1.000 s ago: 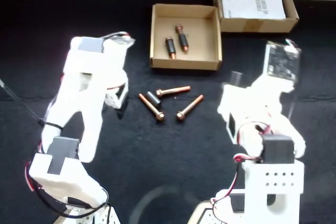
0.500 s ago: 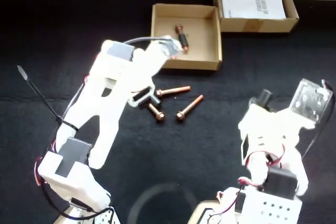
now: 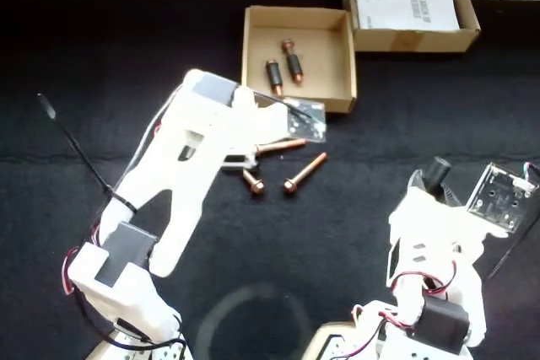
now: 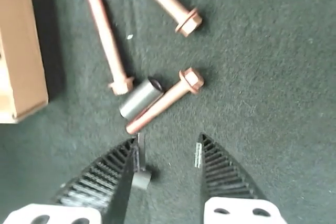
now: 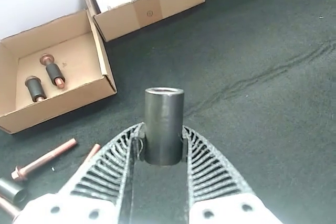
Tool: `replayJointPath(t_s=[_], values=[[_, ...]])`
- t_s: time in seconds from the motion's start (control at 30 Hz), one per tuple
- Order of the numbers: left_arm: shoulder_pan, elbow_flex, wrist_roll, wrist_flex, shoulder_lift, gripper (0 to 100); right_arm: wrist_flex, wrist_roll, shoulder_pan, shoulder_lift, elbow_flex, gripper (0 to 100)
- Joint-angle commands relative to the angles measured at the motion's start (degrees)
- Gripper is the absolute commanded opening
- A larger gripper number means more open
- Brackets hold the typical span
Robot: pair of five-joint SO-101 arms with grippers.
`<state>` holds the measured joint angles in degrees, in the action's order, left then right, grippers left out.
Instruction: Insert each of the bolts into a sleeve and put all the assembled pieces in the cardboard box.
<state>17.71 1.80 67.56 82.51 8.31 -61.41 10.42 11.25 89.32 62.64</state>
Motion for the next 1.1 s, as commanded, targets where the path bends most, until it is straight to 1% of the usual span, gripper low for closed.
replayJointPath(t_s=[0.0,0.03,0.07,0.13,0.2,0.37,0.6,0.7,0.83,1.07], values=[[2.2,0.1,1.0,-1.1,-0.3,17,0.5,-0.8,0.7,0.9,-0.5,0.7],[2.7,0.2,1.3,-1.2,-0.3,17,-0.1,-0.8,0.7,0.9,-0.6,0.7],[3.2,0.2,3.4,-1.2,-0.2,17,-0.7,-0.8,0.7,0.9,-0.7,0.7],[4.1,-0.3,10.4,-0.8,0.3,17,-0.9,-0.8,1.0,1.1,-0.7,0.7],[4.5,-1.5,14.3,-0.8,1.9,17,-0.8,-0.8,2.7,1.1,-0.6,0.7],[4.2,-1.5,14.8,-1.2,6.9,17,-0.7,-0.9,3.7,0.8,-0.1,0.7],[3.6,2.9,14.8,-5.8,13.3,17,0.7,-1.1,3.6,0.7,-0.1,0.7],[3.2,6.7,14.8,-5.8,17.5,17,1.1,-3.2,3.6,0.7,-0.1,0.7],[3.1,11.6,14.8,-5.3,22.6,17,1.5,-3.3,3.7,0.7,-0.1,0.7],[1.5,12.7,14.8,-5.2,26.6,17,1.5,-3.3,3.8,0.7,-0.2,0.7]])
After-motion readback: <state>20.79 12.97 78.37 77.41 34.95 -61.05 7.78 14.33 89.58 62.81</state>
